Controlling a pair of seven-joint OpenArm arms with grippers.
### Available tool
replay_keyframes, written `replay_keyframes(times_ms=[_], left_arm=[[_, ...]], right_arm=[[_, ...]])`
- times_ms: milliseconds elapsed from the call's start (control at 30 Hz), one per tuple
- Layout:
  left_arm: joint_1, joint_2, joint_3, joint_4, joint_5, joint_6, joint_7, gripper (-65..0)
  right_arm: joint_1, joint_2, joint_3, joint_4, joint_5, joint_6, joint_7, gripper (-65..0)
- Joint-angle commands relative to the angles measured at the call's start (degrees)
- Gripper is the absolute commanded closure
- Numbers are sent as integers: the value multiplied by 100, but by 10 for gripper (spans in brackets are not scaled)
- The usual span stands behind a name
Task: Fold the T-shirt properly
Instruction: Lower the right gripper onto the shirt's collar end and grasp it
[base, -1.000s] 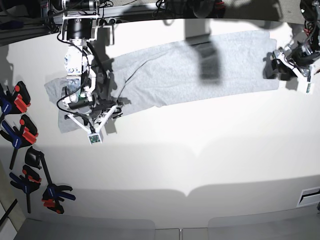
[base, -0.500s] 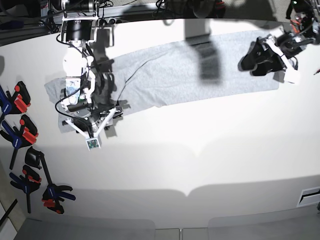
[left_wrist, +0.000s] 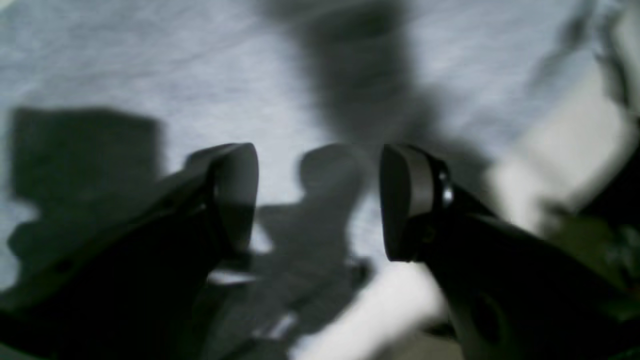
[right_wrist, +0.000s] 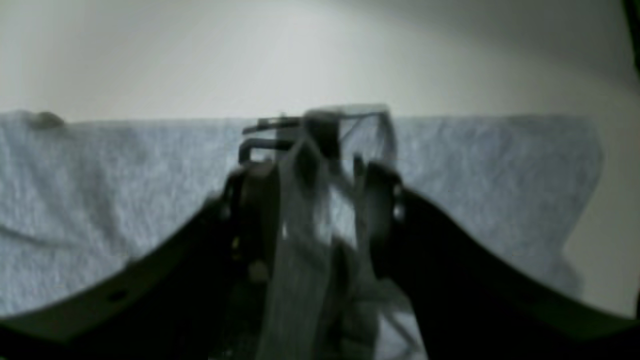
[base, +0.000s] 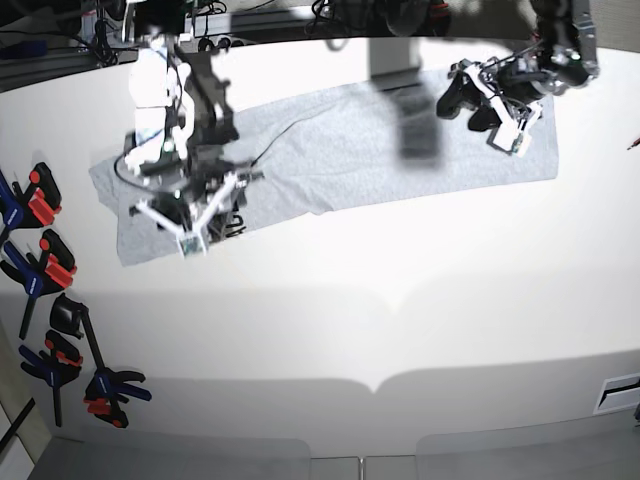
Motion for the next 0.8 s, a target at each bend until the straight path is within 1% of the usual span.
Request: replay_keyframes(times_ms=[0, 33, 133, 267, 367, 433, 500, 567, 633, 700, 767], left_arm=[[-11, -42, 0, -22, 122, 85, -153, -354], [-13, -46, 26, -149, 334, 155, -190, -354], [-13, -118, 26, -590, 831, 175, -188, -354], [-37, -538, 26, -1161, 885, 199, -308, -354], [-142, -887, 26, -1506, 1025, 522, -501, -354], [-341, -1069, 26, -1755, 1281, 774, -509, -354], [-605, -1220, 26, -2000, 1449, 909, -507, -354], [-870, -1370, 26, -2192, 1486, 1019, -505, -354], [-1099, -1526, 26, -2293, 1482, 1051, -455, -354], [-1276, -1659, 26, -2264, 1353, 1071, -142, -355], [-1399, -1770, 26, -2162, 997, 1067, 236, -355]], right_arm=[[-2, 48, 66, 114, 13, -22, 247, -261], [-85, 50, 94, 114, 57, -22, 323, -261], [-125, 48, 168, 114, 116, -24, 326, -261], [50, 48, 175, 114, 118, -24, 282, -261], [223, 48, 173, 114, 131, -24, 278, -261], [352, 46, 175, 114, 293, -24, 240, -261], [483, 46, 173, 114, 518, -24, 199, -261], [610, 46, 173, 114, 684, -22, 122, -261], [691, 46, 173, 114, 717, -22, 83, -261], [737, 48, 173, 114, 697, -20, 28, -261], [743, 50, 173, 114, 669, -20, 17, -261]])
